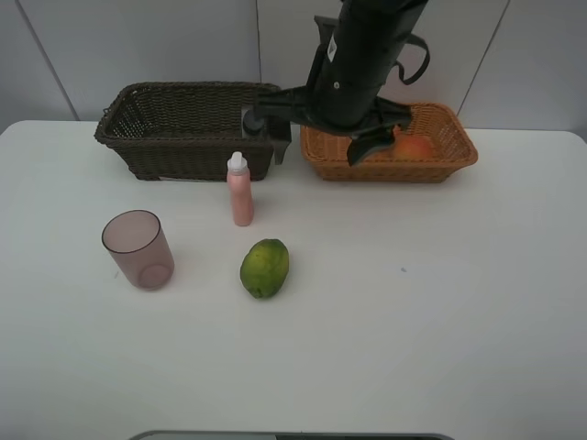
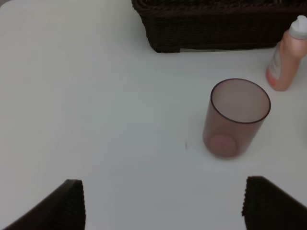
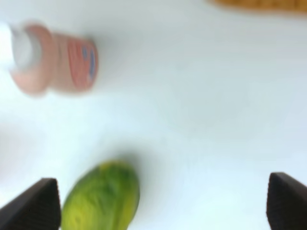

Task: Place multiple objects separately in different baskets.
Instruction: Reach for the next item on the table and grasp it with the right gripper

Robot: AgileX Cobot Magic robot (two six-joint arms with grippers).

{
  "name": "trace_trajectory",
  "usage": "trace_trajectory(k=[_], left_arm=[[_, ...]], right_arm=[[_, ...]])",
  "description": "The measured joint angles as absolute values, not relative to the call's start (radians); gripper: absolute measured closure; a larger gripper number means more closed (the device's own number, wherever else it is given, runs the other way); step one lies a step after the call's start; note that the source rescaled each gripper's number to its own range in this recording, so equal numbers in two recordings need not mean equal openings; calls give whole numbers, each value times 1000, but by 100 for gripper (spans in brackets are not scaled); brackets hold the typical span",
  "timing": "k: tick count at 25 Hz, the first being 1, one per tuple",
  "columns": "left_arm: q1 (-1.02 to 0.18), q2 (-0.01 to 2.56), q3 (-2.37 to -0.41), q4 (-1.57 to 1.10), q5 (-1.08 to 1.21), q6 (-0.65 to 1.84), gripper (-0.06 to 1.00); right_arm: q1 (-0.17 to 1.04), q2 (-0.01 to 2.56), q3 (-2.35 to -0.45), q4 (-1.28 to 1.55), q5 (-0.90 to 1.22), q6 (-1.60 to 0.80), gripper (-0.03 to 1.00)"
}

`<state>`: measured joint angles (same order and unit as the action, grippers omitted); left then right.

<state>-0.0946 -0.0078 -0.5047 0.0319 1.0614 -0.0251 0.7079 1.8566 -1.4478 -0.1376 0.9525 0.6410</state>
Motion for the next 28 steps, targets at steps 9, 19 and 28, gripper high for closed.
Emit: trace_trajectory(k=[9, 19, 28], left_arm=[[-95, -8, -505, 32, 1061, -25, 10], [-95, -8, -505, 32, 1061, -25, 10], [-95, -8, -505, 32, 1061, -25, 10]], right_arm=[[824, 1864, -1291, -138, 862, 911, 6], [859, 1957, -1291, -140, 808, 1055, 6], [859, 2009, -1379, -162, 819, 1069, 6]])
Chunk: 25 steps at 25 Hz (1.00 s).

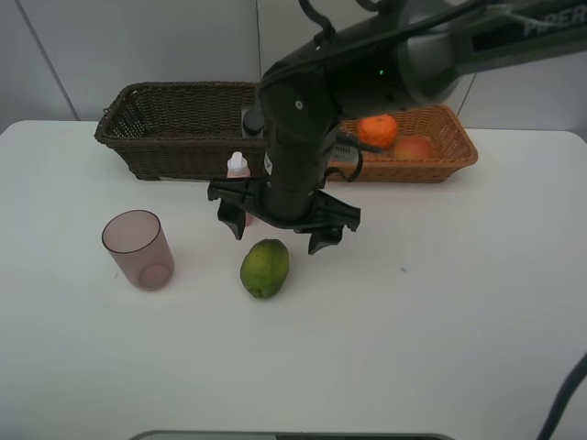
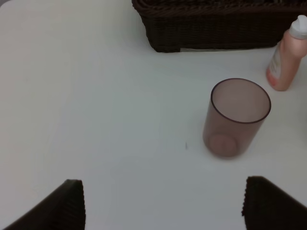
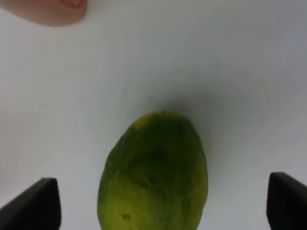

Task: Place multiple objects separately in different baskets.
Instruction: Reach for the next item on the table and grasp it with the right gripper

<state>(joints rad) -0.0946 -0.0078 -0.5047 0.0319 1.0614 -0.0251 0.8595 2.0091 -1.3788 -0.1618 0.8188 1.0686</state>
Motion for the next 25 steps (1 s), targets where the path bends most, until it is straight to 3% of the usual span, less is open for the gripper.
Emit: trace_trajectory(k=[25], left_arm=[[-95, -8, -505, 32, 1061, -25, 10]], right_arm=[[888, 2157, -1451, -142, 863, 1013, 6]])
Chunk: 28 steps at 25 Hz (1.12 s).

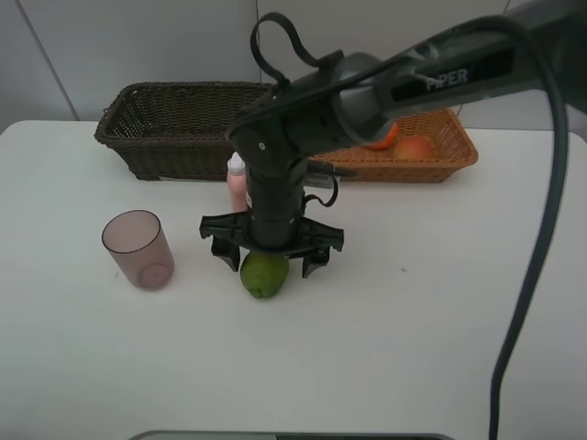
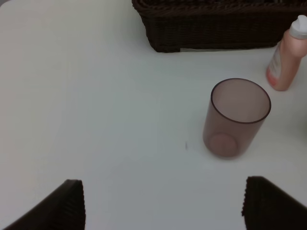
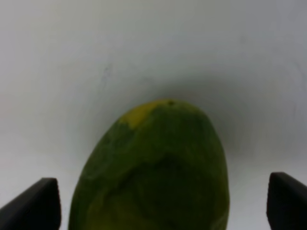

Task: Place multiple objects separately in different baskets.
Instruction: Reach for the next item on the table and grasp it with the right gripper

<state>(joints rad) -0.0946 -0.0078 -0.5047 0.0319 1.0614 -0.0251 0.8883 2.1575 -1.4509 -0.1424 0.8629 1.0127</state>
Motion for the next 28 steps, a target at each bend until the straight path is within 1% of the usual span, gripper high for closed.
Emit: trace_trajectory(k=[17, 18, 19, 20, 21, 22, 23, 28], left_arm=[[-95, -8, -505, 32, 1061, -25, 10], [-95, -8, -505, 32, 1061, -25, 10], [-95, -8, -505, 32, 1061, -25, 10], [-95, -8, -505, 32, 1061, -25, 10], [-95, -8, -505, 32, 1061, -25, 10], [-95, -8, -505, 32, 1061, -25, 10], [-95, -8, -505, 32, 1061, -25, 10], [-95, -8, -505, 32, 1061, -25, 10]], right_arm=[[895, 2195, -1453, -83, 810, 1009, 6], [895, 2196, -1453, -83, 810, 1009, 7], [895, 2196, -1453, -83, 810, 1007, 11], [895, 2196, -1453, -85, 810, 1007, 18], [895, 2196, -1454, -86, 812, 1007, 31], [895, 2196, -1454, -86, 814, 1007, 48], [895, 2196, -1454, -85, 814, 1007, 51], [895, 2196, -1454, -107, 815, 1007, 50]])
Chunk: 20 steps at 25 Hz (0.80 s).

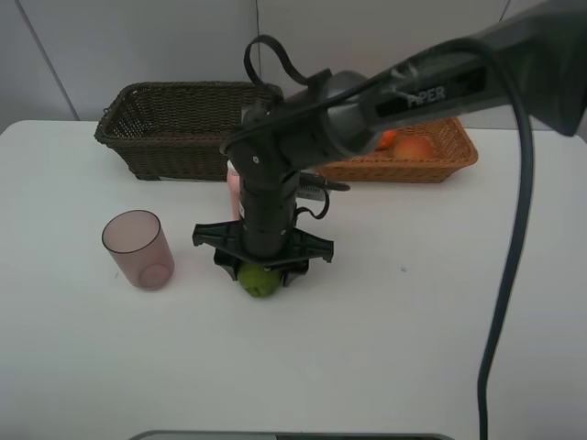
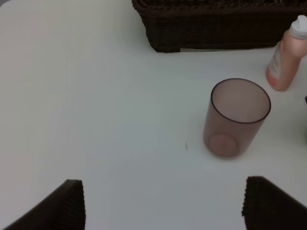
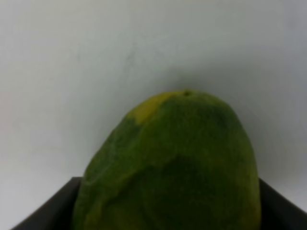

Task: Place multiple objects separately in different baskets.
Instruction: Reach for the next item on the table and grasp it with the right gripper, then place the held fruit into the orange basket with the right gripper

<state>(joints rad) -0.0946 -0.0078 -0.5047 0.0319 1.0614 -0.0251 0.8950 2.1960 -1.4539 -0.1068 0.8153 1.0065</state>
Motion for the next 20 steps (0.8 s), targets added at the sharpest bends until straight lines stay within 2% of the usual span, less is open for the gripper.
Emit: trace_trajectory(k=[20], left_arm=[[-95, -8, -505, 32, 1061, -25, 10]], right_arm=[[895, 2196, -1454, -104, 819, 1005, 51]])
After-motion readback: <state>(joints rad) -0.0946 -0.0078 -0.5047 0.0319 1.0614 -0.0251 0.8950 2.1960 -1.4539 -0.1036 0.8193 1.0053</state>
